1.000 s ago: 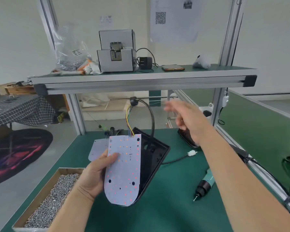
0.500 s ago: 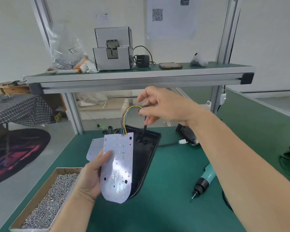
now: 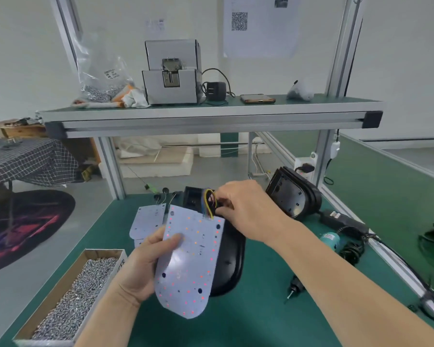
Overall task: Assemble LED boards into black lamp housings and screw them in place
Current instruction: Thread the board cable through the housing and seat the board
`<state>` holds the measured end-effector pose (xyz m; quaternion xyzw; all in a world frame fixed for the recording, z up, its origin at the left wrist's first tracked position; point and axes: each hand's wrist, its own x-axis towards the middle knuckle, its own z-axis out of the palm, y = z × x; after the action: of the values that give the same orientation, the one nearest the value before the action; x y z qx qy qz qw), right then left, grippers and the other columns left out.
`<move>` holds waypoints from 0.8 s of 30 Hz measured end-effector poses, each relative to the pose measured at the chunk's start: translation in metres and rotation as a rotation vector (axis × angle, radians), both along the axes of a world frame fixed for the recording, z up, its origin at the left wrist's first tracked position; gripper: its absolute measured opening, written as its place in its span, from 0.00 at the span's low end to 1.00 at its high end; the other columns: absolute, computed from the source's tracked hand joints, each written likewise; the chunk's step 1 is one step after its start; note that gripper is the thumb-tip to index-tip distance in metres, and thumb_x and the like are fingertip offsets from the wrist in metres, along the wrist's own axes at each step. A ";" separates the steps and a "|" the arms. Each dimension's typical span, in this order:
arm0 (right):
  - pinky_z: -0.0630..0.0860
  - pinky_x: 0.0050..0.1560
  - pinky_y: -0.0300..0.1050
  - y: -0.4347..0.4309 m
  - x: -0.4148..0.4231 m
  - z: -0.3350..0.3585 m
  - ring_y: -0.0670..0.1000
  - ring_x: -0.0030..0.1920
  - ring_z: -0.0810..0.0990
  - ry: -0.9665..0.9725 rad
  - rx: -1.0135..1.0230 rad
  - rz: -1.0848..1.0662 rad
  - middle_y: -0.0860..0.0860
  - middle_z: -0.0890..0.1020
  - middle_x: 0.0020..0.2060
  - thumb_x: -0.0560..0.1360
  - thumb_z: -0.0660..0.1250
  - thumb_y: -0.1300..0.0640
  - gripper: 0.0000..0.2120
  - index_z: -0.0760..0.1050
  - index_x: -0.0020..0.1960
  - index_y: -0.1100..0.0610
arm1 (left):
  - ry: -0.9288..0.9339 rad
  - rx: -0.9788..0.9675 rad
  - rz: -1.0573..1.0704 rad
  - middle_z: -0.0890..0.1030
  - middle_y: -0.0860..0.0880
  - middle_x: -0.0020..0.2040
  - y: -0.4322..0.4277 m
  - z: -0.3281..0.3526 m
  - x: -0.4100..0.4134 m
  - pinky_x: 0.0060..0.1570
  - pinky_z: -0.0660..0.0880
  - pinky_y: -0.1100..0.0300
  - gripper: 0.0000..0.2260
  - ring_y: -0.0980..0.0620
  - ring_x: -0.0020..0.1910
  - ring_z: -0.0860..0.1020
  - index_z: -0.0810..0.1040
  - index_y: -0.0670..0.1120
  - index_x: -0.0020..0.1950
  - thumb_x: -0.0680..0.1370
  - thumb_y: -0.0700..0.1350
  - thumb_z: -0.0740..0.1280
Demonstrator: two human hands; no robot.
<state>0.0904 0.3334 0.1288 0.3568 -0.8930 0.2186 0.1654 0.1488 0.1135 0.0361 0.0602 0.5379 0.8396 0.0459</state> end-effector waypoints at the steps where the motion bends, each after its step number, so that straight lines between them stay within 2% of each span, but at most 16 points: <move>1: 0.64 0.41 0.48 0.001 -0.001 -0.004 0.54 0.39 0.72 0.021 0.005 0.000 0.49 0.72 0.36 0.75 0.71 0.61 0.05 0.78 0.42 0.62 | -0.001 -0.043 -0.016 0.84 0.36 0.57 0.002 0.002 0.000 0.46 0.82 0.50 0.21 0.39 0.50 0.84 0.81 0.40 0.62 0.70 0.44 0.73; 4: 0.66 0.40 0.50 0.003 -0.005 -0.011 0.58 0.42 0.73 0.124 0.006 -0.050 0.50 0.72 0.36 0.75 0.70 0.62 0.08 0.76 0.38 0.61 | 0.011 -0.150 -0.054 0.84 0.37 0.55 0.007 0.009 0.002 0.45 0.81 0.52 0.18 0.41 0.49 0.85 0.83 0.42 0.59 0.70 0.46 0.74; 7: 0.67 0.49 0.50 0.004 -0.012 -0.015 0.57 0.51 0.71 0.213 0.025 -0.066 0.52 0.77 0.45 0.73 0.72 0.63 0.04 0.80 0.40 0.59 | 0.005 -0.194 -0.102 0.83 0.37 0.57 0.009 0.013 0.002 0.47 0.81 0.52 0.18 0.40 0.52 0.84 0.82 0.43 0.60 0.73 0.47 0.74; 9: 0.68 0.56 0.49 0.007 -0.015 -0.014 0.56 0.56 0.72 0.085 -0.060 -0.007 0.52 0.76 0.54 0.72 0.73 0.65 0.05 0.78 0.46 0.59 | 0.000 -0.210 -0.125 0.83 0.36 0.59 0.010 0.017 0.001 0.48 0.81 0.50 0.19 0.40 0.52 0.84 0.82 0.43 0.62 0.73 0.48 0.76; 10: 0.72 0.56 0.51 0.008 -0.017 -0.013 0.57 0.54 0.75 0.001 -0.096 0.021 0.52 0.75 0.56 0.73 0.72 0.65 0.08 0.74 0.48 0.59 | 0.003 -0.218 -0.131 0.83 0.36 0.58 0.009 0.019 0.001 0.48 0.81 0.50 0.21 0.40 0.52 0.84 0.82 0.43 0.61 0.71 0.49 0.78; 12: 0.75 0.52 0.54 0.013 -0.022 -0.009 0.56 0.48 0.77 -0.129 -0.077 -0.013 0.49 0.76 0.54 0.75 0.73 0.59 0.15 0.69 0.55 0.55 | 0.007 -0.245 -0.126 0.83 0.36 0.58 0.007 0.024 0.000 0.48 0.81 0.50 0.23 0.40 0.51 0.84 0.83 0.43 0.60 0.68 0.51 0.80; 14: 0.75 0.50 0.52 0.018 -0.026 -0.004 0.54 0.46 0.77 -0.223 0.018 -0.051 0.48 0.80 0.48 0.76 0.73 0.53 0.18 0.70 0.61 0.54 | 0.031 -0.294 -0.142 0.84 0.37 0.57 0.006 0.028 0.001 0.48 0.81 0.51 0.19 0.41 0.51 0.84 0.83 0.45 0.60 0.71 0.49 0.77; 16: 0.75 0.47 0.53 0.019 -0.027 -0.002 0.57 0.43 0.76 -0.227 0.118 -0.039 0.53 0.80 0.40 0.76 0.72 0.54 0.11 0.76 0.53 0.59 | 0.074 -0.369 -0.168 0.84 0.39 0.58 0.006 0.030 0.003 0.48 0.80 0.52 0.16 0.42 0.53 0.84 0.83 0.46 0.61 0.74 0.47 0.73; 18: 0.71 0.42 0.53 0.018 -0.023 -0.004 0.58 0.38 0.71 -0.216 0.077 -0.018 0.55 0.76 0.34 0.75 0.72 0.58 0.10 0.74 0.42 0.61 | 0.124 -0.441 -0.173 0.82 0.43 0.61 0.008 0.030 0.004 0.51 0.80 0.53 0.14 0.43 0.56 0.83 0.83 0.46 0.61 0.76 0.46 0.70; 19: 0.69 0.39 0.53 0.017 -0.020 -0.005 0.57 0.36 0.68 -0.207 0.036 -0.021 0.53 0.73 0.31 0.74 0.72 0.59 0.12 0.70 0.38 0.59 | 0.159 -0.487 -0.162 0.80 0.46 0.63 0.010 0.029 0.005 0.53 0.79 0.53 0.14 0.44 0.58 0.82 0.83 0.46 0.60 0.76 0.46 0.69; 22: 0.72 0.39 0.54 0.013 -0.016 -0.010 0.57 0.36 0.66 -0.131 -0.018 -0.063 0.49 0.68 0.27 0.71 0.72 0.59 0.19 0.60 0.34 0.51 | 0.252 -0.589 -0.149 0.75 0.54 0.65 0.014 0.027 0.007 0.60 0.77 0.54 0.13 0.51 0.64 0.77 0.84 0.45 0.59 0.77 0.46 0.68; 24: 0.75 0.41 0.55 0.012 -0.013 -0.013 0.60 0.37 0.68 -0.106 -0.045 -0.067 0.51 0.71 0.28 0.70 0.71 0.60 0.17 0.61 0.36 0.51 | 0.290 -0.616 -0.155 0.73 0.56 0.67 0.015 0.027 0.008 0.61 0.75 0.59 0.13 0.56 0.67 0.75 0.84 0.46 0.60 0.78 0.46 0.68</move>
<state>0.0773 0.3454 0.1160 0.3111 -0.9067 0.2517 0.1332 0.1565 0.1283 0.0630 0.2027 0.7609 0.6145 0.0487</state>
